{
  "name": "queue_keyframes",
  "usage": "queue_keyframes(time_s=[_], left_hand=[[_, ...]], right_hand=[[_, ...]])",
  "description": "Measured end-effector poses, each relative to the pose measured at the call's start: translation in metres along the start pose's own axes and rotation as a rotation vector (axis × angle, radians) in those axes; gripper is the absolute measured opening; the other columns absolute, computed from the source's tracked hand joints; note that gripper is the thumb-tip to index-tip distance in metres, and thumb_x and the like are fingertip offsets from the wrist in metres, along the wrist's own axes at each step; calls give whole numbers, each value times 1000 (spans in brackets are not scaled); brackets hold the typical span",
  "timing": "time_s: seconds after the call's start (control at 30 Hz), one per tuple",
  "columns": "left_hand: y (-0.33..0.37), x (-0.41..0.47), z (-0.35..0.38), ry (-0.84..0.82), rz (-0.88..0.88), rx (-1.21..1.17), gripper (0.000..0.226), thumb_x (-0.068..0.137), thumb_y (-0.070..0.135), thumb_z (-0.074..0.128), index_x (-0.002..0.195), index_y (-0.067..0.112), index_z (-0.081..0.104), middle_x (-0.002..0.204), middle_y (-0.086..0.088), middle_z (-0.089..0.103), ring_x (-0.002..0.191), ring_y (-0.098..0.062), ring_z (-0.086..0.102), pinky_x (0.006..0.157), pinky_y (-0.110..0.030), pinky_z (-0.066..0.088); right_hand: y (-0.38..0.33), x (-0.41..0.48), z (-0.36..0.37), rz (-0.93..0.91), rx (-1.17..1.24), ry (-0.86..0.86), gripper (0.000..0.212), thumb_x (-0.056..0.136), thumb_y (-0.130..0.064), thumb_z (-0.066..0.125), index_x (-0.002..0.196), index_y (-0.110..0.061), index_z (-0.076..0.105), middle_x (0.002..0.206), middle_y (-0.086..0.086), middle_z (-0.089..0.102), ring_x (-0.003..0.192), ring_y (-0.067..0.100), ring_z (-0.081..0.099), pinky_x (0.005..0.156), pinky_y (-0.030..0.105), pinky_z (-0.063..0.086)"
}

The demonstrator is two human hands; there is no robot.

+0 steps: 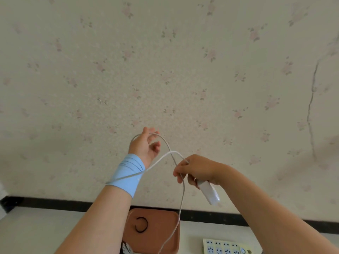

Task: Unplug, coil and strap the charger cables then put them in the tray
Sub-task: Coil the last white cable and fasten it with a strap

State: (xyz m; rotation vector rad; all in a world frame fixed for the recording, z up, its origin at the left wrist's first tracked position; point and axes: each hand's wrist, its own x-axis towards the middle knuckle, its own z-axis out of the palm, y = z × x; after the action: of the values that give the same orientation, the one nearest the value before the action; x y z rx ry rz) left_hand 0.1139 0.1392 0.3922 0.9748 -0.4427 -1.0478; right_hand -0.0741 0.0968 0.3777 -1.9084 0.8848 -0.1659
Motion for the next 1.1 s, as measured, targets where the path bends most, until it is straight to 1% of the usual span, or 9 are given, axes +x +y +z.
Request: queue_keyframes(time_s=[0.1, 0.23, 0.33, 0.43, 0.5, 0.63, 0.8, 0.93, 1.1], left_hand=[[-14, -10, -2, -92, -179, 420, 30, 100, 29, 47, 116, 8, 61, 102, -8, 69, 52, -16, 51, 51, -27, 37], [-30, -32, 6, -457, -306, 1072, 30, 93, 23, 56, 121, 15, 64, 117, 0, 68, 64, -14, 63, 63, -25, 50], [-40, -43, 15, -640, -283, 1267, 23, 98, 24, 49, 110, 16, 67, 105, 3, 70, 73, -14, 68, 69, -23, 52], [-40, -42, 19, -547, -113, 1240, 25, 100, 22, 44, 96, 15, 68, 81, 2, 66, 65, -13, 64, 65, -24, 51], [-36, -35, 19, -398, -19, 1068, 26, 100, 19, 43, 89, 14, 66, 72, 0, 61, 57, -15, 57, 61, -26, 48], [-28, -22, 21, -149, 7, 414, 27, 102, 11, 41, 84, 10, 61, 65, -3, 53, 45, -12, 43, 46, -19, 38], [-11, -14, 17, -144, -125, -273, 25, 104, 14, 37, 86, 11, 55, 55, 1, 51, 36, -7, 39, 38, -15, 31], [-15, -15, 13, -23, -118, -86, 21, 104, 18, 42, 106, 6, 58, 78, -9, 61, 56, -15, 53, 50, -21, 44], [-27, -26, 11, -172, -236, 592, 29, 96, 8, 46, 118, 4, 64, 93, -9, 65, 57, -16, 50, 54, -25, 45]], right_hand=[[-5, 1, -6, -47, 254, 187, 20, 99, -21, 61, 101, -6, 75, 90, 7, 78, 49, 12, 49, 46, 24, 45], [-11, 2, -12, -73, 510, 308, 23, 99, -23, 64, 102, -2, 73, 91, 10, 78, 46, 14, 46, 45, 29, 44], [-11, 2, -19, -64, 605, 370, 23, 99, -25, 65, 105, -4, 72, 90, 7, 78, 46, 14, 45, 46, 29, 43], [-10, 2, -23, -31, 621, 389, 25, 100, -29, 63, 105, -6, 72, 97, 7, 78, 46, 15, 46, 45, 29, 42], [-8, 1, -23, 23, 570, 362, 27, 99, -31, 61, 106, -6, 72, 101, 8, 78, 48, 16, 49, 46, 29, 41], [-1, -3, -11, 95, 257, 84, 25, 93, -25, 64, 111, -10, 72, 105, 2, 77, 60, 18, 59, 51, 29, 44], [-2, -1, 7, 26, -31, -92, 18, 99, -21, 55, 107, -16, 71, 110, -5, 75, 65, 16, 67, 51, 22, 48], [-3, -1, 8, 14, -65, 3, 21, 101, -24, 54, 105, -12, 70, 93, -3, 79, 61, 13, 63, 55, 19, 47], [-10, 3, -2, -65, 220, 317, 26, 99, -26, 59, 101, -5, 73, 85, 4, 79, 49, 16, 55, 48, 22, 44]])
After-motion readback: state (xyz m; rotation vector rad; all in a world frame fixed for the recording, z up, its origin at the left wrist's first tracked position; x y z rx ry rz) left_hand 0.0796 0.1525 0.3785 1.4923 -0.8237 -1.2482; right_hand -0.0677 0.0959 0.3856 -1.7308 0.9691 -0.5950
